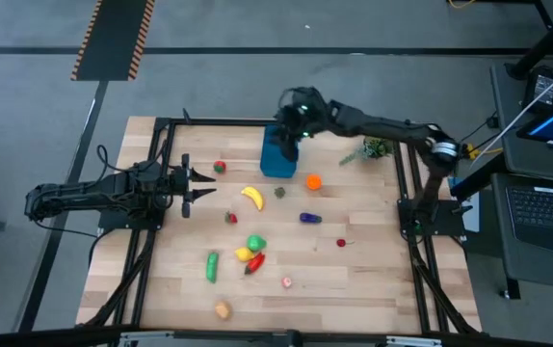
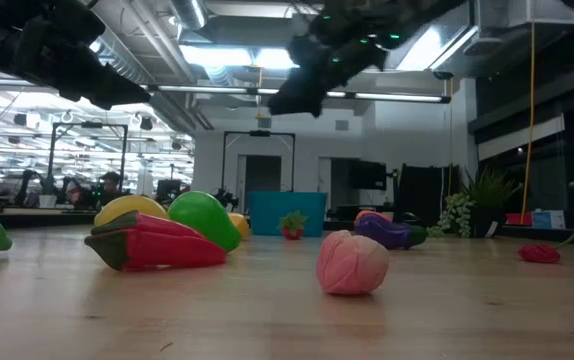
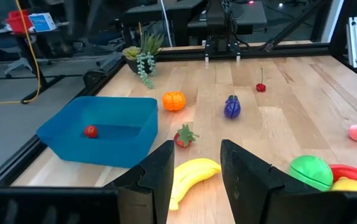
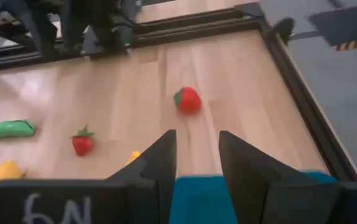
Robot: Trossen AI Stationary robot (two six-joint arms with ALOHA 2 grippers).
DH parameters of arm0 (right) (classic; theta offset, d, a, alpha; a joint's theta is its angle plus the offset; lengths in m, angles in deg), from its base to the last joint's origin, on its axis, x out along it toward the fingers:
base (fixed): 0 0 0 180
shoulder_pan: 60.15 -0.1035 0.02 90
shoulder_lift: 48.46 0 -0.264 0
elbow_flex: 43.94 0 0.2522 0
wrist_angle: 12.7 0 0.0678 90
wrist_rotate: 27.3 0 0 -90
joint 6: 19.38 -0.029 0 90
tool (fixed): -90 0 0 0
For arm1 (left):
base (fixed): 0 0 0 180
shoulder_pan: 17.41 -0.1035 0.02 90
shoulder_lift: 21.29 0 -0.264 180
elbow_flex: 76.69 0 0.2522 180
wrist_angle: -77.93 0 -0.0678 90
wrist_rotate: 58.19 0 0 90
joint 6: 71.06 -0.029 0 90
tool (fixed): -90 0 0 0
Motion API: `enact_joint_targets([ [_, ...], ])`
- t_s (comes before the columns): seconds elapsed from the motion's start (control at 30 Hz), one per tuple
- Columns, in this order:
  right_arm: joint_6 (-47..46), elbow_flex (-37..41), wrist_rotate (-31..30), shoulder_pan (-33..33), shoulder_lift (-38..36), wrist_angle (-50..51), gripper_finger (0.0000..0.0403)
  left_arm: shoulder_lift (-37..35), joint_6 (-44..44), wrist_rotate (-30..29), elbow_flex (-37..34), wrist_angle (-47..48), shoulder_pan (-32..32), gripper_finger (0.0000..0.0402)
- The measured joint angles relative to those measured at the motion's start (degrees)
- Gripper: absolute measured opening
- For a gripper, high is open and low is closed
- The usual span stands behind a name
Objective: Pick and placing Produce into tupperware
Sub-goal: Put the top left strawberry into the blue bin
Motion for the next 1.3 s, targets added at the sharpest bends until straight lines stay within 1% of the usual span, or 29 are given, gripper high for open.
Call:
enact_joint_targets([
  [0.07,-1.83,6.42,-0.06,0.05,-4.41,-5.63,0.0123,0.00,-0.01,0.00,0.00,0.02,0.00,0.0124],
  [0.3,-2.22,25.81,-1.81,-0.02,-20.96,-19.46,0.0123,0.00,0.48,0.00,0.00,0.00,-0.02,0.0124],
  [0.53,-2.04,42.25,-2.10,0.03,-36.50,-25.10,0.0123,0.00,3.04,0.00,0.00,-0.01,-0.02,0.0124],
  [0.6,-1.98,47.39,-2.09,0.03,-40.34,-27.96,0.0123,0.00,3.02,0.00,0.00,-0.05,0.00,0.0124],
  [0.73,-3.07,57.47,-2.06,0.03,-46.44,-37.86,0.0123,0.00,3.21,-1.34,0.00,-0.07,0.00,0.0124],
  [0.87,-3.23,65.18,-2.04,0.03,-49.83,-45.69,0.0123,0.00,6.42,-4.27,0.00,-0.06,0.00,0.0124],
  [1.0,-3.02,69.65,-1.98,0.05,-50.95,-50.47,0.0123,0.07,11.95,-11.49,0.00,-0.02,-0.02,0.0124],
  [1.03,-2.84,70.38,-1.98,0.05,-50.94,-51.05,0.0123,0.40,12.11,-12.31,0.00,-0.07,-0.04,0.0124],
  [1.13,-1.81,70.96,-1.98,0.07,-50.94,-51.49,0.0123,1.89,12.17,-12.41,0.00,-0.02,0.00,0.0131],
  [1.3,-1.83,71.02,-1.98,0.07,-50.94,-52.07,0.0123,4.18,11.61,-13.85,0.00,-0.04,0.00,0.0169],
])
